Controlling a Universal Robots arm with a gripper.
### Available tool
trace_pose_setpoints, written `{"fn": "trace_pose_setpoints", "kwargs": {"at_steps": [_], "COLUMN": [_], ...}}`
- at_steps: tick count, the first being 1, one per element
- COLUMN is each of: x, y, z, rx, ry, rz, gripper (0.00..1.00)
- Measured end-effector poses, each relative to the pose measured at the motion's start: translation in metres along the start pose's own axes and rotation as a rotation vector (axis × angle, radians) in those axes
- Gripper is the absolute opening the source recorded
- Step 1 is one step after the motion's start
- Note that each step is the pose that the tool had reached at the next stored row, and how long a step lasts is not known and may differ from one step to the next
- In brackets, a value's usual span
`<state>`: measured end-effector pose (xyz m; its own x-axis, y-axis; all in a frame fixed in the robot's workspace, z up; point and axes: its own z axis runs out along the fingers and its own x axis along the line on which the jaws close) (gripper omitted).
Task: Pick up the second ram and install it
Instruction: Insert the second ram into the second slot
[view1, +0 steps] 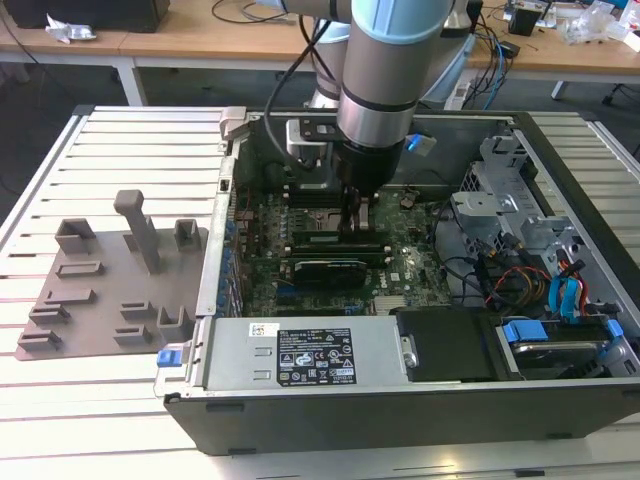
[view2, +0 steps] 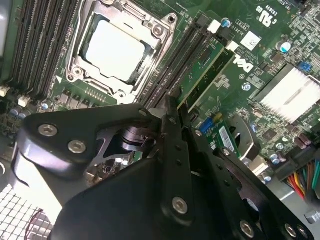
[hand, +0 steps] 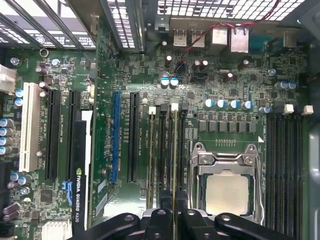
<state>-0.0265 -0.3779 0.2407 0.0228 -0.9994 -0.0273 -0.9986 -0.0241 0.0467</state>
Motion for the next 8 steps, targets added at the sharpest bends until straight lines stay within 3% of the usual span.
{"fn": "trace_pose_setpoints", "kwargs": {"at_steps": [8], "x": [0.0000], "y": [-0.0013], "z": [0.0061], "rx": [0.0001], "ry": [0.0000], "rz": [0.000], "gripper": [0.14]}}
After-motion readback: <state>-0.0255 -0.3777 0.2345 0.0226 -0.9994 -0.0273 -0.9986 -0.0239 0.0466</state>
